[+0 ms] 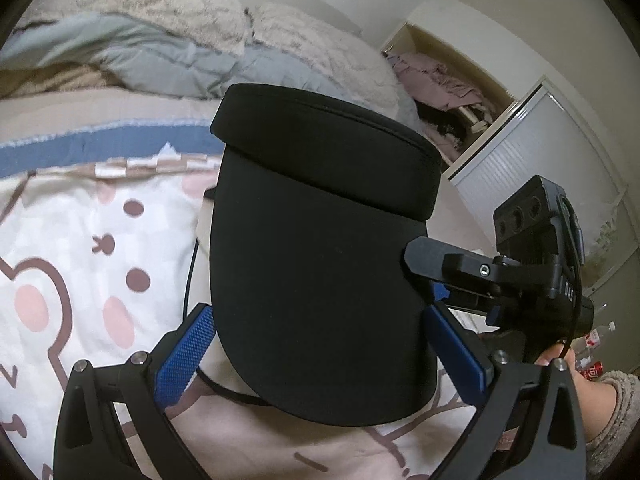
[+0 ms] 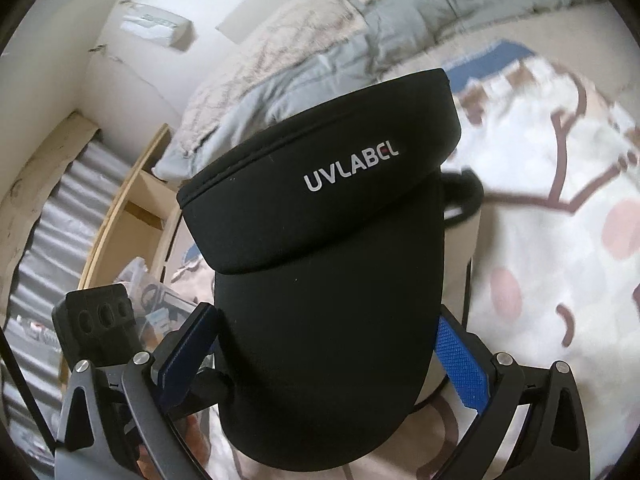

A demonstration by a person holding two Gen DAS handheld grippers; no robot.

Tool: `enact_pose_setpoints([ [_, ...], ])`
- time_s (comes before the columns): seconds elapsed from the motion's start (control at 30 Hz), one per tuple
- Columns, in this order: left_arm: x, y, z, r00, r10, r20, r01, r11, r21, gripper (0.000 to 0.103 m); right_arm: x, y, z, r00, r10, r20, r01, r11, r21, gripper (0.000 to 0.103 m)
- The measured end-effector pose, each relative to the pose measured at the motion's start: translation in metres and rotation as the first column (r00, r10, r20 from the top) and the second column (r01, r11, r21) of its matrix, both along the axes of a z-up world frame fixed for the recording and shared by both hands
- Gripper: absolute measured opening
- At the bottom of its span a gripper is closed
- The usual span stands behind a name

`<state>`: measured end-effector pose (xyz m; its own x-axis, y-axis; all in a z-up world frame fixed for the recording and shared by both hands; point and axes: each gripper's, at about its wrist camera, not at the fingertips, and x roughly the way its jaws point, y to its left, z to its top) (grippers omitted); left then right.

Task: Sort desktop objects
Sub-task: 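Carry the black visor cap with the left tool across the sheet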

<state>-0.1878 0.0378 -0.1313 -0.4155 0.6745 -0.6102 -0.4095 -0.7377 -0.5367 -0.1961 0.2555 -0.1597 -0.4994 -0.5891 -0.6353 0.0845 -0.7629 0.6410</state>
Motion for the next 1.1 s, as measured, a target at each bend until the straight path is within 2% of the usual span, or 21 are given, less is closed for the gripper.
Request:
enact_pose_setpoints([
  [0.17, 0.022, 0.0, 0.03, 0.998, 0.022, -0.064, -0.023, 1.0, -0.016, 0.103, 0.012, 0.001, 0.03, 0.996, 0.015, -0.085, -0.016, 1.0, -0.002, 0.103],
  [0.33, 0.054, -0.003, 0.056, 0.993, 0.052, -0.109, -0.058, 0.997, -0.054, 0.103, 0.034, -0.002, 0.053, 0.99, 0.059, -0.132, -0.062, 0.998, -0.023, 0.103],
  [0.47, 0.087, -0.005, 0.066, 0.99, 0.085, -0.112, -0.095, 0.992, -0.085, 0.103, 0.055, -0.009, 0.068, 0.981, 0.108, -0.159, -0.113, 0.993, -0.021, 0.103],
  [0.6, 0.117, -0.007, 0.066, 0.991, 0.111, -0.08, -0.118, 0.988, -0.096, 0.103, 0.077, -0.012, 0.072, 0.977, 0.158, -0.146, -0.163, 0.986, -0.028, 0.103],
  [0.73, 0.147, -0.011, 0.053, 0.991, 0.133, -0.003, -0.133, 0.986, -0.105, 0.103, 0.104, -0.015, 0.066, 0.968, 0.225, -0.113, -0.227, 0.974, -0.005, 0.103],
  [0.87, 0.175, -0.015, 0.025, 0.988, 0.123, 0.094, -0.11, 0.985, -0.134, 0.103, 0.129, -0.025, 0.048, 0.949, 0.311, -0.056, -0.31, 0.95, 0.03, 0.103],
  [1.1, 0.203, -0.009, -0.03, 0.976, 0.096, 0.193, -0.056, 0.977, -0.205, 0.103, 0.163, -0.035, -0.001, 0.907, 0.417, 0.063, -0.421, 0.902, 0.091, 0.103],
])
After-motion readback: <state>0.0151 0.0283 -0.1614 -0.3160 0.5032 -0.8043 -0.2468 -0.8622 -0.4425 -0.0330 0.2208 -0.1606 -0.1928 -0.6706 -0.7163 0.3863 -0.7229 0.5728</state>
